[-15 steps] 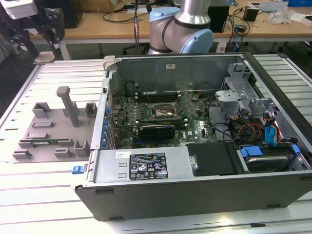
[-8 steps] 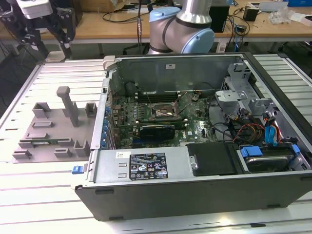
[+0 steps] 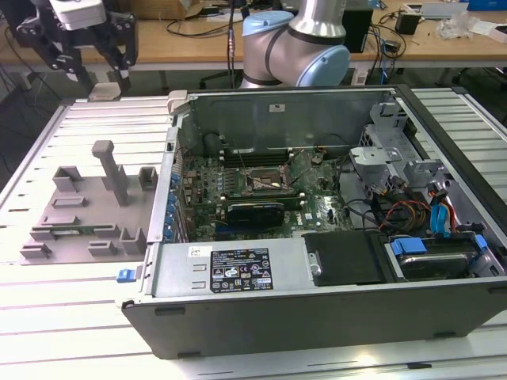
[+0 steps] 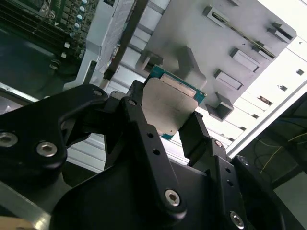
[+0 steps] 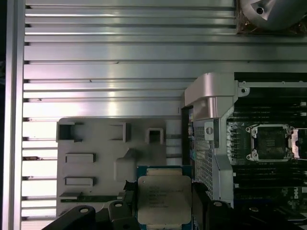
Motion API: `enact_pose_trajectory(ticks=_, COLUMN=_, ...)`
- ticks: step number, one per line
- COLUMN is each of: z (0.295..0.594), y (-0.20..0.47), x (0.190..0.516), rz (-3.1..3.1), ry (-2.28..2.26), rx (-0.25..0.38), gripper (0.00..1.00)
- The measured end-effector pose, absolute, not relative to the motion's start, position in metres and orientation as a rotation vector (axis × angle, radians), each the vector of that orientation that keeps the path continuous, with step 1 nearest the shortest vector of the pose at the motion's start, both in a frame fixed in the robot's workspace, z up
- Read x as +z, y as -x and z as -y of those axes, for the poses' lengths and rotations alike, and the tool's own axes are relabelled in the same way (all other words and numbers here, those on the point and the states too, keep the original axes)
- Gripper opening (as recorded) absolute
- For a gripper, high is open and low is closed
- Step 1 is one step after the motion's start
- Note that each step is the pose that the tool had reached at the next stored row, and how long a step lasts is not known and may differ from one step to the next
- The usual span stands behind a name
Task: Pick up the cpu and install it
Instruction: 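Pick up the cpu and move it towards the insertion slot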
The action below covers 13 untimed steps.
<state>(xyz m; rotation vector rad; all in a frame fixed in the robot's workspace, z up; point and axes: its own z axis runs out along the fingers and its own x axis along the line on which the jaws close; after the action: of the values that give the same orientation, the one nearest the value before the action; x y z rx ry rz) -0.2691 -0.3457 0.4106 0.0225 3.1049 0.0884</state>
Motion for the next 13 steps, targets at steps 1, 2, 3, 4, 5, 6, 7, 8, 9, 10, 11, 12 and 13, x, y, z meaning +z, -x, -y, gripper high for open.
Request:
enact_pose_trajectory(ticks=1, z=0.346, y=0.267, x=0.411, rz=-3.105, ry=-0.023, rx=0.088, gripper=0.55)
enact_pose_trajectory(ticks=2, z=0.346, y=0.264, x=0.411, rz=-3.105, ry=-0.022, rx=0.088, gripper=0.55)
enact_pose_trajectory(ticks=3, z=0.346, y=0.262, x=0.411, rz=-3.105, ry=-0.022, rx=0.088, gripper=0.55)
enact_pose_trajectory(ticks=4, z=0.346, y=0.259, x=0.411, rz=-3.105, ry=-0.022, rx=0.088, gripper=0.55)
enact_pose_trajectory(ticks=5, z=0.346, y=0.254, x=0.411, rz=-3.105, ry=-0.023, rx=0.088, gripper=0.55)
enact_pose_trajectory(ticks=6, z=0.346, y=0.250, x=0.411, rz=-3.105, ry=-0.023, rx=0.088, gripper=0.55)
enact_pose_trajectory(ticks=7, z=0.346, y=0.247, x=0.411, rz=-3.105, ry=-0.023, rx=0.088, gripper=0.55)
enact_pose_trajectory(ticks=8, z=0.346, y=0.245, x=0.411, rz=-3.105, ry=-0.023, rx=0.088, gripper=0.55)
enact_pose_trajectory(ticks=9, z=0.346, y=0.241, x=0.411, rz=-3.105, ry=-0.022, rx=0.088, gripper=0.55)
enact_pose_trajectory(ticks=10, z=0.346, y=0.239, x=0.411, rz=-3.105, ry=-0.022, rx=0.088, gripper=0.55)
enact_pose_trajectory(ticks=11, z=0.346, y=0.236, x=0.411, rz=-3.105, ry=-0.023, rx=0.088, gripper=0.55)
enact_pose_trajectory(ticks=12, z=0.346, y=0.233, x=0.411, rz=-3.105, ry=-0.023, rx=0.089, gripper=0.55)
enact_pose_trajectory(ticks=13, z=0.346, y=0.228, x=0.411, rz=-3.105, ry=-0.023, rx=0.088, gripper=0.55)
